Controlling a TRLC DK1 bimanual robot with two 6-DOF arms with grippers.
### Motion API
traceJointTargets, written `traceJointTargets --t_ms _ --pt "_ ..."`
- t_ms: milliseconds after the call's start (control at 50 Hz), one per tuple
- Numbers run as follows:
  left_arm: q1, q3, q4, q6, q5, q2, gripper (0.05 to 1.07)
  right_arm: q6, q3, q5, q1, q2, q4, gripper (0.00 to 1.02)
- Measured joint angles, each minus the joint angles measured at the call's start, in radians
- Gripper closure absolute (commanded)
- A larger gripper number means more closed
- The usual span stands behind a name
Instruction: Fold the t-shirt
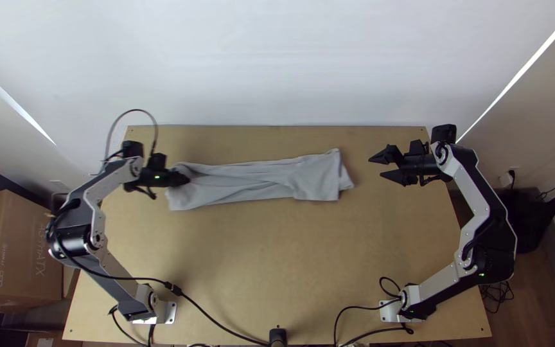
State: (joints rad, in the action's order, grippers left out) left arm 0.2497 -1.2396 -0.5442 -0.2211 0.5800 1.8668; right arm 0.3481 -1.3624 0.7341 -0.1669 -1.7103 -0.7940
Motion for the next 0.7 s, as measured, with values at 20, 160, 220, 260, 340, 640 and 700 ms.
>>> traceJointTargets --t_ms 20,160,220,260,340,640,700 --pt "0.029 0.0 -0.013 -0.01 0.0 -0.005 1.05 0.0 0.003 0.0 0.0 0.002 0.003 0.03" --pt "0.221 -0.033 -0.16 -0.102 0.0 -0.024 1.05 0.0 0.029 0.0 0.0 0.008 0.027 0.03" --pt "0.281 -0.062 -0.228 -0.139 0.001 -0.034 1.05 0.0 0.037 0.0 0.0 0.01 0.034 0.03" --pt "0.309 -0.083 -0.28 -0.159 0.004 -0.043 1.05 0.001 0.043 0.0 0.0 0.012 0.044 0.03" --pt "0.333 -0.126 -0.384 -0.188 0.014 -0.073 1.05 0.005 0.056 -0.001 0.003 0.018 0.053 0.03" --pt "0.127 -0.303 -0.573 -0.127 0.041 -0.214 1.05 0.02 0.099 -0.003 0.029 0.045 0.076 0.03" --pt "0.038 -0.34 -0.576 -0.082 0.042 -0.224 1.05 0.023 0.1 -0.003 0.029 0.053 0.076 0.03"
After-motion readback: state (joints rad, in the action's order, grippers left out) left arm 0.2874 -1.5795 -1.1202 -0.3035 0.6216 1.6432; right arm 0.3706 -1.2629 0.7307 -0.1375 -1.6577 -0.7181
